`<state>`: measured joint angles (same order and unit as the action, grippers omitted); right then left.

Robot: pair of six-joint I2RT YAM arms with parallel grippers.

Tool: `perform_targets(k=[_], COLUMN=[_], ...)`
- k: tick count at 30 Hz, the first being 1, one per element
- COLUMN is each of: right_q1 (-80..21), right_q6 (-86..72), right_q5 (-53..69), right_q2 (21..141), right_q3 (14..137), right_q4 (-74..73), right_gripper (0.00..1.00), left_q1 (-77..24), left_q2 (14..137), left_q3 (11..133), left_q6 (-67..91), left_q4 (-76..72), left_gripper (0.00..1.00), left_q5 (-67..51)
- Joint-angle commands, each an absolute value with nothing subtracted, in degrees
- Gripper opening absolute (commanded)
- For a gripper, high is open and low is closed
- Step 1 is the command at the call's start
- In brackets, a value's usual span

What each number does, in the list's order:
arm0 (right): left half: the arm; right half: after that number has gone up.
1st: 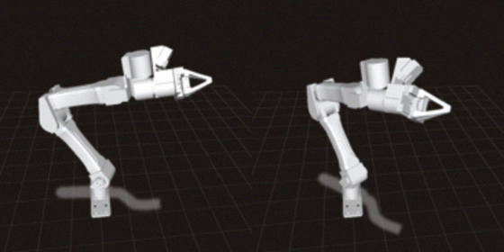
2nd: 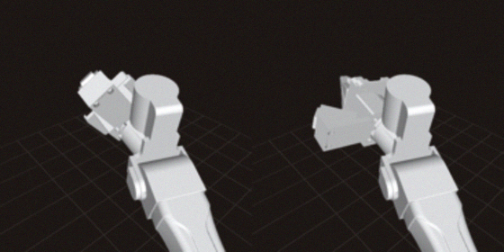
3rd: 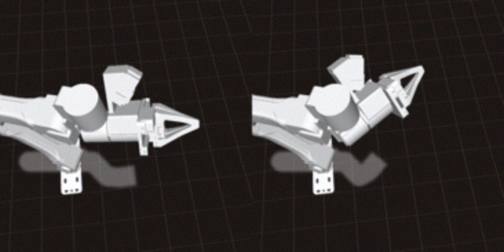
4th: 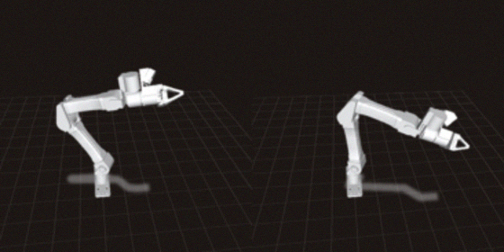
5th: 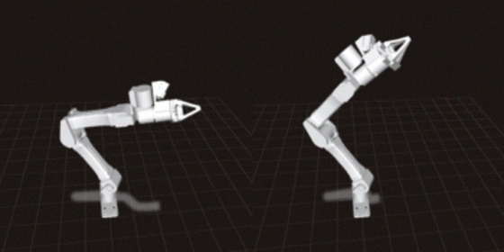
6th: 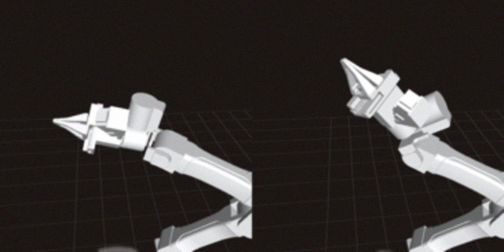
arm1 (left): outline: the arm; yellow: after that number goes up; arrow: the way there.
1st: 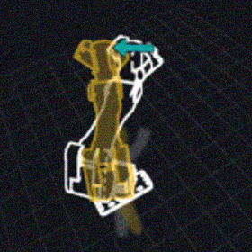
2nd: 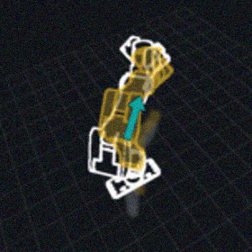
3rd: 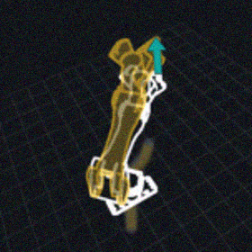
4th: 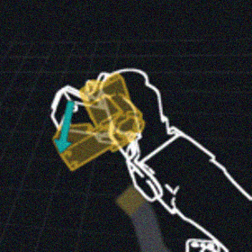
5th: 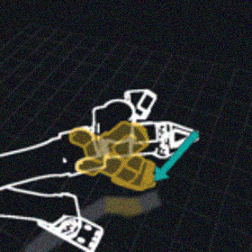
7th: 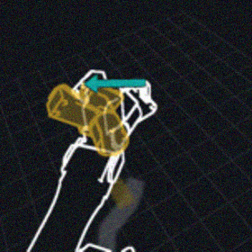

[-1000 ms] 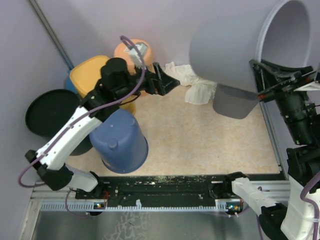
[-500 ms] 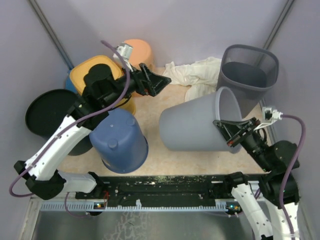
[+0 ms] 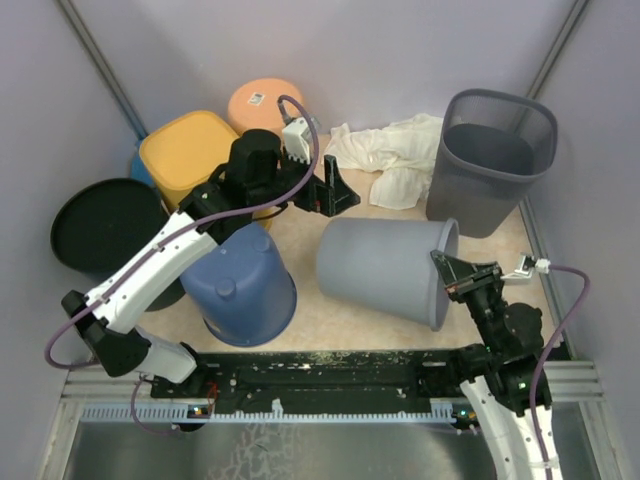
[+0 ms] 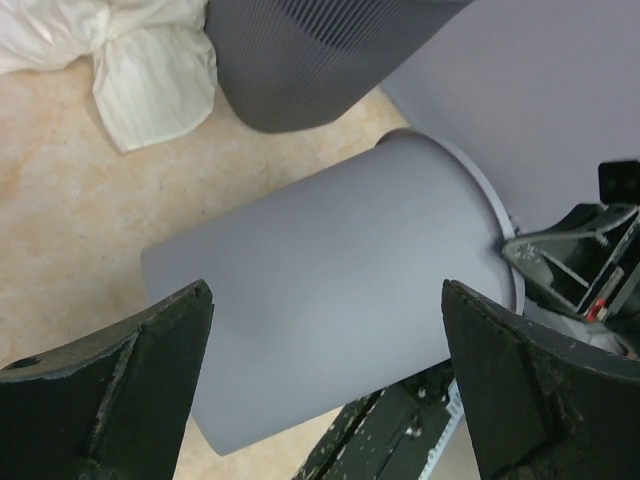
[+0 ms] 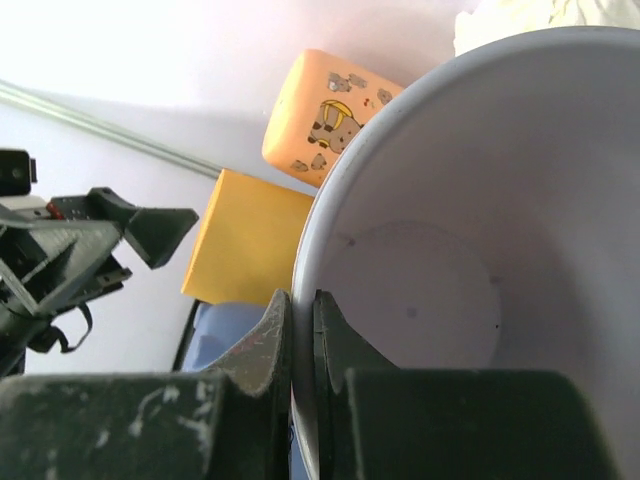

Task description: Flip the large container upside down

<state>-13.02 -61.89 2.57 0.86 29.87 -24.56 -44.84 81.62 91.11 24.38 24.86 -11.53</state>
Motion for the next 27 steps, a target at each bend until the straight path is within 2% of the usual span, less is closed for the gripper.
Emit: perform_targets(k=[1,7,13,16,18,27], right_q1=[-13.2,-13.2,-13.2,-13.3,-13.2,-13.2], right_q6=[-70.5,-74.9,-71.5,-67.8,-65.8,-58.4], right_q5=[0.0,-1.1,-3.0,-3.1,-3.0,-2.6], right_q2=[0.0,0.0,0.6,1.9,2.9,8.3], right_q3=[26.9,21.2,20.8,22.4,23.7,29.9], right_q4=[-12.5,-11.3,-17.0,-21.3,-23.7,-33.5], right_gripper=[0.00,0.00,0.01,0.17,0.23,0.36], left_q1=[-41.7,-39.8,-37.9,-37.2,-36.6,-34.0], left_q2=[84.4,84.9,86.1,87.2,87.6,90.5], left_q3=[95.8,90.0,87.1,85.8,84.9,79.7], left_q6=[18.2,21.2,21.8,21.8,21.3,22.6], left_q4=[36.0,34.9,35.9,35.6,34.6,26.9], left_gripper=[1.00,1.00,1.00,1.00,1.00,1.00], left_q5=[-13.0,-16.5,-16.5,-17.4,-18.9,-31.9])
